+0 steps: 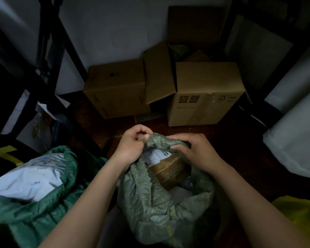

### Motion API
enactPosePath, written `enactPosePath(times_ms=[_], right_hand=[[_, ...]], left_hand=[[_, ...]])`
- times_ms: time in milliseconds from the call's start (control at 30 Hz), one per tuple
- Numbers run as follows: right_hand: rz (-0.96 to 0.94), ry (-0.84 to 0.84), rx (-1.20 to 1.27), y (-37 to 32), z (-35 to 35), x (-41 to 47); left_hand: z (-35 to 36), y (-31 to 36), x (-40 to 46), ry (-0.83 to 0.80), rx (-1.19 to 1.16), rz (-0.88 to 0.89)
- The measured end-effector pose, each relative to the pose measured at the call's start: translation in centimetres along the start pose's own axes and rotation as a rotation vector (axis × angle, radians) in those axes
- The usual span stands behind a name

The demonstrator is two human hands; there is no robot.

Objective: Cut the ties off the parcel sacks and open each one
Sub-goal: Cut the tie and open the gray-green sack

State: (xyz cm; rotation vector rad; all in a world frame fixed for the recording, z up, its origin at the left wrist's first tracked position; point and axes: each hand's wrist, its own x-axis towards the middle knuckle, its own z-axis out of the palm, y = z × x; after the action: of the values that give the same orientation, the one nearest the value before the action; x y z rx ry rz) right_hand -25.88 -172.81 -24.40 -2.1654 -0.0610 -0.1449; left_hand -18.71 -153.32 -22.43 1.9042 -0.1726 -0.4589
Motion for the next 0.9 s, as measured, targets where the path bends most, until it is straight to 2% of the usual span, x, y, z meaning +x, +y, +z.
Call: enactPosePath(times_ms=[133, 300, 400, 533, 633, 800, 900], right_hand=[[0.076, 0.052, 0.113, 0.2, -0.3, 0.0], [0.178, 0.107, 0.276, 0.1, 0.0, 0.1], [0.276, 0.163, 0.451, -0.4, 0.2, 0.0], [0.378, 0.297, 0.787, -1.4, 0.0, -0.1], [0.436, 0.278, 0.944, -1.9, -0.4, -0.4], [0.586, 0.205, 0.843, -2.2, -0.2, -0.8], [0.636, 0.257, 0.831, -1.9, -0.9, -0.9]], left_hand=[[-0.5, 0.6, -0.8, -0.030, 0.226, 0.141], [-2.2, 1.1, -1.9, -0.157, 0.574, 0.190], [-2.7, 1.3, -2.1, -0.130, 0.501, 0.219], [-4.1, 2.1, -1.3, -0.046, 0.281, 0.253], [-4.7, 2.6, -0.8, -0.050, 0.157, 0.292], [-4.7, 1.7, 0.1, -0.100, 0.502, 0.230], [-4.5, 1.2, 0.5, -0.059, 0.607, 0.327]])
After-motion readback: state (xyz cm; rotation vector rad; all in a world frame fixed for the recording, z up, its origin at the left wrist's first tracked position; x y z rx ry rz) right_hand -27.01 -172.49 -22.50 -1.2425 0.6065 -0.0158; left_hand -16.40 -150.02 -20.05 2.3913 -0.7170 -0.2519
